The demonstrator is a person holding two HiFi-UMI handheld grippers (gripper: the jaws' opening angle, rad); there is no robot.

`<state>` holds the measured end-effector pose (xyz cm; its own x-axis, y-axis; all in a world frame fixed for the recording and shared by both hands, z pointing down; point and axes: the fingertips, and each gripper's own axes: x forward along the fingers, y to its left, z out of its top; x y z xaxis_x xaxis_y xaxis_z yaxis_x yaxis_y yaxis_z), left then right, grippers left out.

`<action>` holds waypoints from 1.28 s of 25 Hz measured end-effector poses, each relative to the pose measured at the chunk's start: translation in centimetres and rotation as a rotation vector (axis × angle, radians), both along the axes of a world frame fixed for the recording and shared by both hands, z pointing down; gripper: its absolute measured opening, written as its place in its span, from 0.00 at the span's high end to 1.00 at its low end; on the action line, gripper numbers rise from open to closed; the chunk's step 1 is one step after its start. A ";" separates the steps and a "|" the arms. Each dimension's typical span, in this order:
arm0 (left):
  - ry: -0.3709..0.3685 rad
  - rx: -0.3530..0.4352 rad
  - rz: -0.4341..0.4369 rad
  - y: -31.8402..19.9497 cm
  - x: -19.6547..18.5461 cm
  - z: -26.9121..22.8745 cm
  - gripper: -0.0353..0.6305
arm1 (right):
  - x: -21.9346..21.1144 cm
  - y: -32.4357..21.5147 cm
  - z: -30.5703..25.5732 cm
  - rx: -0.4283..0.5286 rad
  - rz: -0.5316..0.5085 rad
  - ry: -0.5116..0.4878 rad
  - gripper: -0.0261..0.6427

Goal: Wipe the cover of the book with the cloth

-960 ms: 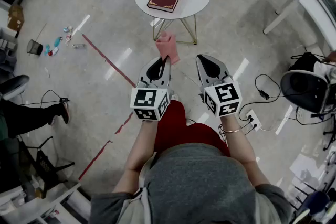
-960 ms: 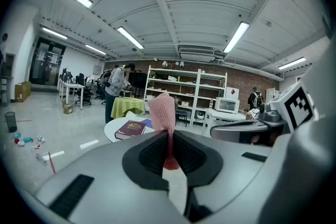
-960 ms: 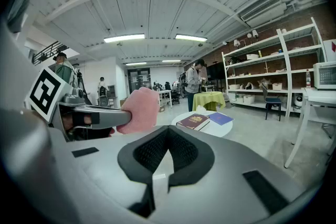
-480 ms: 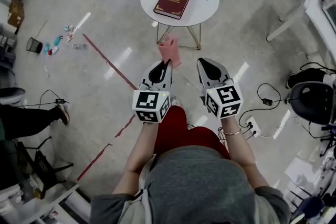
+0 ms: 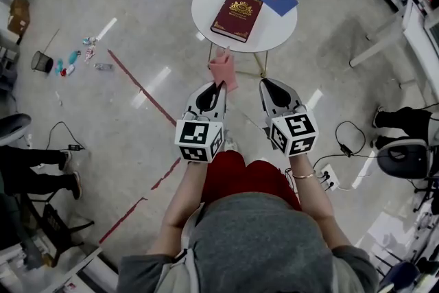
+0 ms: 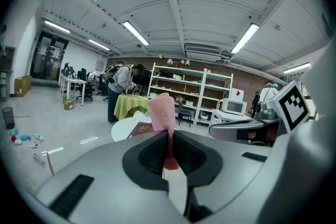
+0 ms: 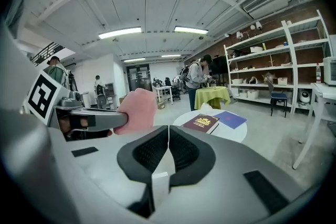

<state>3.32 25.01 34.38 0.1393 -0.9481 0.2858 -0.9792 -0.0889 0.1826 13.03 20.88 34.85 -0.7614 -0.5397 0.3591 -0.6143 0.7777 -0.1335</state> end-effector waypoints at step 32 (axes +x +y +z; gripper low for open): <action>-0.073 -0.111 -0.045 -24.1 -7.4 2.8 0.90 | -6.0 -23.7 4.5 -0.104 -0.004 0.057 0.92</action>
